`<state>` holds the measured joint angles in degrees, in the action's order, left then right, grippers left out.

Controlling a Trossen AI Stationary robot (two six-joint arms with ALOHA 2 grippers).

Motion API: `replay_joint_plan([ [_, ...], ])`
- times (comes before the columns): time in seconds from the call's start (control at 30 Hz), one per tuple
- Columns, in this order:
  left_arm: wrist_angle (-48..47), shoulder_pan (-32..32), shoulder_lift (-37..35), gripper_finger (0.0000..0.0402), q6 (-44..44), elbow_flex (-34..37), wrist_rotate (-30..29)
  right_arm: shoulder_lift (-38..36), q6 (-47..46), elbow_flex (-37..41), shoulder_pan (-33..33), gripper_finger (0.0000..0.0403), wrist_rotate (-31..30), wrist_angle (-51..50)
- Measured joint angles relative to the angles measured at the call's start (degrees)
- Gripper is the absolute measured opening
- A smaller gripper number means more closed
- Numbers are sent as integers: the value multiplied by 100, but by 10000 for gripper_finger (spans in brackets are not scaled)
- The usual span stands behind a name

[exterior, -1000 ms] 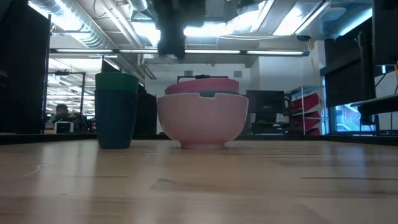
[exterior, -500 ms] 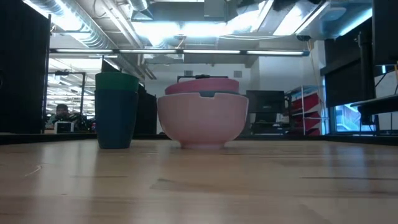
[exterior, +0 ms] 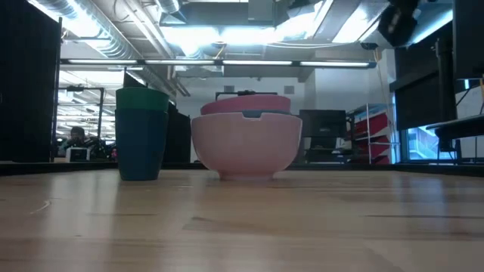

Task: Nest bowls inside each other
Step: Return to Home Position

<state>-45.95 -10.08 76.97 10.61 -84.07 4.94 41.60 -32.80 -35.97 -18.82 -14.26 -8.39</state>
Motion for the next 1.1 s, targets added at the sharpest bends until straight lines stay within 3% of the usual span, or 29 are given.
replay_joint_plan([
  [0.37, -276, 116, 11, 0, 888, 24, -95, -2824, 762, 627, 388, 0, -290, -1373],
  [0.47, 144, 62, 15, 0, 677, 29, -136, -3305, 1421, 628, 386, 1, -242, -1477],
  [0.57, 671, -7, 14, 0, 240, 29, -148, -3803, 2172, 629, 386, 1, 333, -1538],
  [0.63, 928, -58, 15, 0, 33, 29, -134, -4098, 2382, 628, 386, 1, 380, -1543],
  [0.8, 845, -128, 13, 0, -3, 26, -137, -4151, 2576, 774, 385, 1, 961, -1500],
  [0.9, 806, -167, 13, 0, 108, 26, -137, -4148, 2523, 1174, 386, 1, 1001, -1352],
  [1.1, 1032, -182, 14, 0, 252, 26, -135, -4149, 2423, 2324, 386, 1, 1044, 446],
])
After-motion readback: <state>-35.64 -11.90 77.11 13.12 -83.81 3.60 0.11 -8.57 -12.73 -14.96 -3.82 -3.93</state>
